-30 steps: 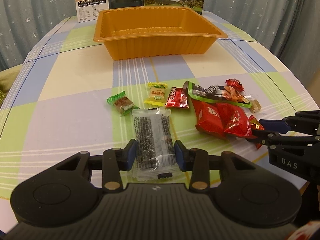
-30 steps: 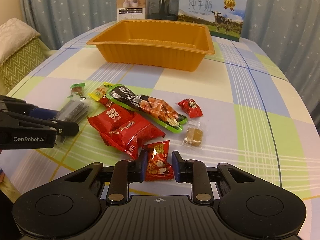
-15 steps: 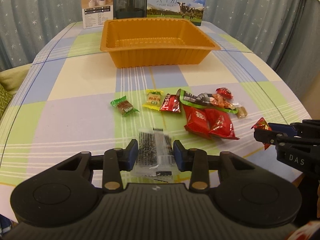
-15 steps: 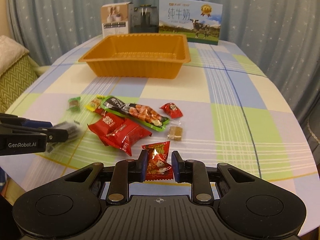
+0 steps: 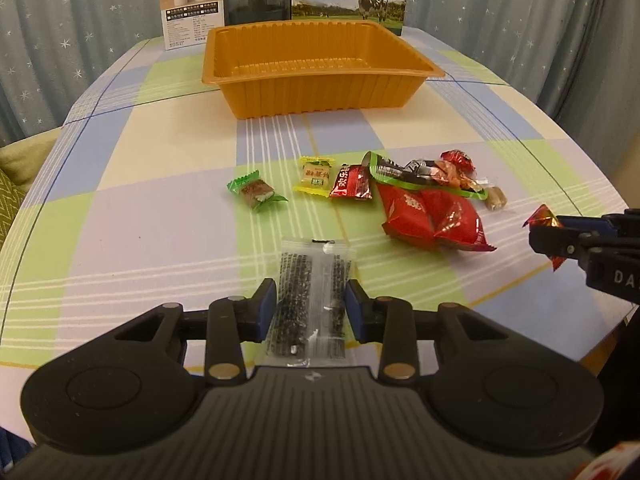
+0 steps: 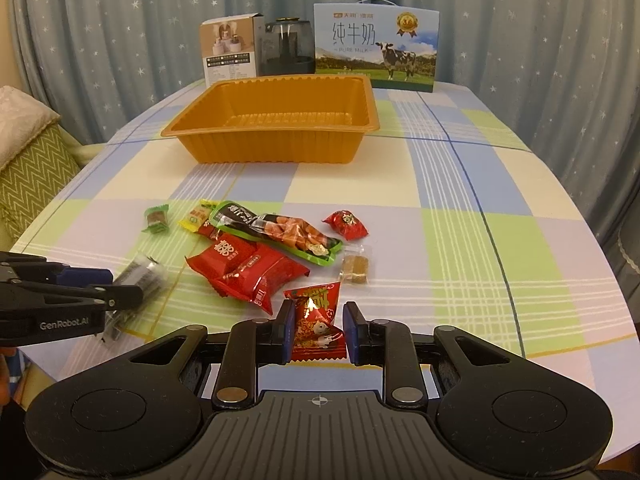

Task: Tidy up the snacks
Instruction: 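Carry the seaweed pack and red candy packet over the orange tray with both tools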

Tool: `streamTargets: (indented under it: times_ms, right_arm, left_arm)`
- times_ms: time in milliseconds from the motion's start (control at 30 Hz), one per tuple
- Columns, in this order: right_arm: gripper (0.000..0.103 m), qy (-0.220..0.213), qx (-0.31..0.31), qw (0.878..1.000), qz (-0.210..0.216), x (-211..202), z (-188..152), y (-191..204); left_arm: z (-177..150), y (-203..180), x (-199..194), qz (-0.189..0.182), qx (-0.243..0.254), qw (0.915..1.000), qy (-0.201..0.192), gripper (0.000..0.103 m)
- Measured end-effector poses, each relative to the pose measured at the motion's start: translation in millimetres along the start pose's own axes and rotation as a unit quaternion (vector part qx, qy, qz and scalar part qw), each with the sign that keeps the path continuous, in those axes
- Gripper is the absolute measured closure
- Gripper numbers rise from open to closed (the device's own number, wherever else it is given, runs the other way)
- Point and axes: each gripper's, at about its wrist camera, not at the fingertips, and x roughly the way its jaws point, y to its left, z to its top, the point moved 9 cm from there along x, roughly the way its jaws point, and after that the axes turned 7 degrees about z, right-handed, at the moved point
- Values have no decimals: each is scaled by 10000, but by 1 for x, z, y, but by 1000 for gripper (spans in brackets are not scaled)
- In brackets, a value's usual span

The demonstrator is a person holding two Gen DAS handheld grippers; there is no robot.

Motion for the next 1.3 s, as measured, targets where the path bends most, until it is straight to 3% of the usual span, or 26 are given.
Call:
streamTargets:
  times_ms: [267, 600, 967, 1300]
  right_arm:
    - [77, -35, 79, 10000, -16, 2, 4, -3]
    - [77, -296, 80, 9995, 75, -9, 28, 3]
    - [77, -885, 95, 9957, 271, 13, 116, 1]
    - [77, -1210, 207, 9916, 408, 71, 185, -4]
  left_arm:
    - [2, -5, 10, -64, 212, 9997, 85, 70]
    - [33, 2, -15, -124, -26, 9995, -288, 70]
    - [124, 11, -11, -248, -174, 9966, -764, 70]
    - [181, 28, 39, -212, -325, 9947, -957, 70]
